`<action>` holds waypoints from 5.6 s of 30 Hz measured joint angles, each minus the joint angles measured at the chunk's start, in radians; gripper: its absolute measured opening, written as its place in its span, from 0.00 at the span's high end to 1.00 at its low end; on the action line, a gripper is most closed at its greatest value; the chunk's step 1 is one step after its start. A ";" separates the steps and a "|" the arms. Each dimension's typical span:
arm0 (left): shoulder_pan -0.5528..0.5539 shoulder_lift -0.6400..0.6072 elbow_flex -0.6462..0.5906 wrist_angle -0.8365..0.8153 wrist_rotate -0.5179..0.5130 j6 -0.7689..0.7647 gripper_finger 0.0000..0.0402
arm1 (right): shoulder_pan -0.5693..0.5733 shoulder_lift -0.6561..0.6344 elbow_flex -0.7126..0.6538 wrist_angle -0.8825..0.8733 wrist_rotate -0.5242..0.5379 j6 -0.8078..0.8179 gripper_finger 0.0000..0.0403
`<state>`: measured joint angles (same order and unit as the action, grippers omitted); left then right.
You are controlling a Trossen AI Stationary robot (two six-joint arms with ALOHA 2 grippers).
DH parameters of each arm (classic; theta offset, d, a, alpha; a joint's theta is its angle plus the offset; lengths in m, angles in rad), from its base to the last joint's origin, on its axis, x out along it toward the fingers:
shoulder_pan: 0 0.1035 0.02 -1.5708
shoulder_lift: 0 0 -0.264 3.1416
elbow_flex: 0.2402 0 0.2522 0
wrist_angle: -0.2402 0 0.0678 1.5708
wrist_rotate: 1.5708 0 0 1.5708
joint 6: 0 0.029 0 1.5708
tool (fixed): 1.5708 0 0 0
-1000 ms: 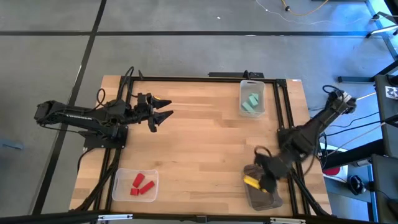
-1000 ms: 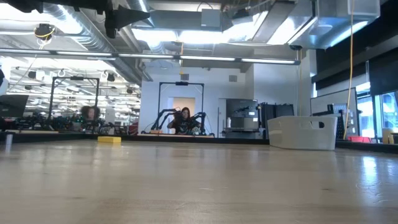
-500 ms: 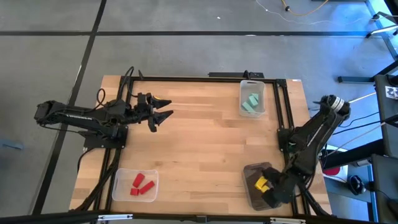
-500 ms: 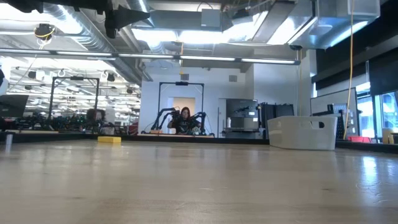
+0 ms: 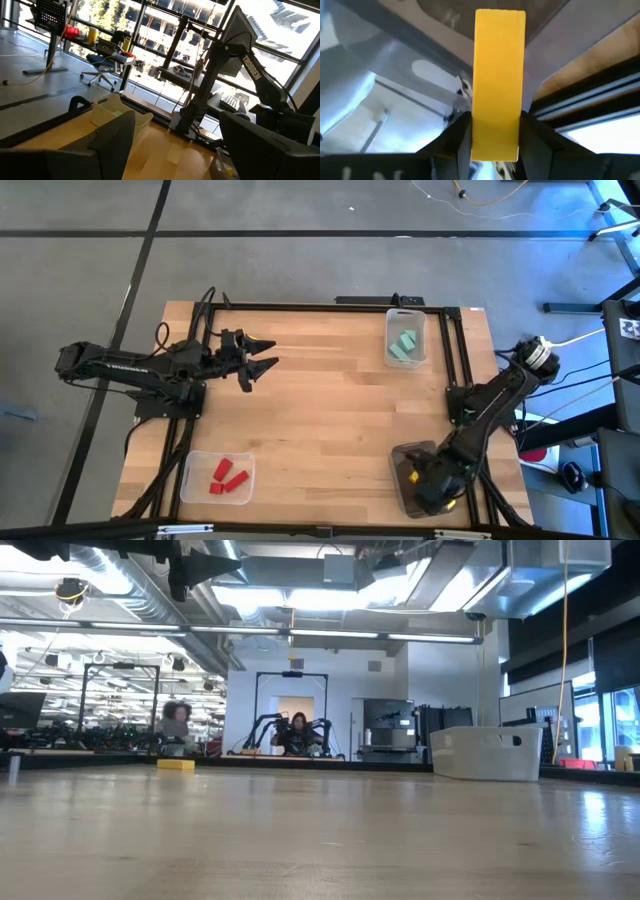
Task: Sort & place blocks by color
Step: Put the right yellow block into the black bin, then put the yellow block into the black bin
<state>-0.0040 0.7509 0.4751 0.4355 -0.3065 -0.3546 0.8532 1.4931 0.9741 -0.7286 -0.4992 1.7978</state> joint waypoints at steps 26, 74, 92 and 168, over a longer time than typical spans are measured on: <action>0.000 0.000 0.000 0.000 0.000 0.051 0.30 | -0.191 0.110 0.000 -0.007 0.010 -0.232 0.69; -0.002 0.000 0.000 0.000 0.086 -0.003 0.30 | -0.875 -0.299 -0.243 1.165 0.494 -1.252 0.21; -0.002 0.000 0.000 -0.037 0.133 0.072 0.30 | -0.911 -0.245 -0.397 1.618 0.577 -1.531 0.21; 0.705 1.171 0.669 -1.311 0.056 1.356 0.38 | -0.913 -0.245 -0.396 1.495 0.604 -1.353 0.21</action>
<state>0.7010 1.9219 1.1442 -0.8756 -0.2509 1.0016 -0.0601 1.2484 0.5785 0.7665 0.1051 0.4446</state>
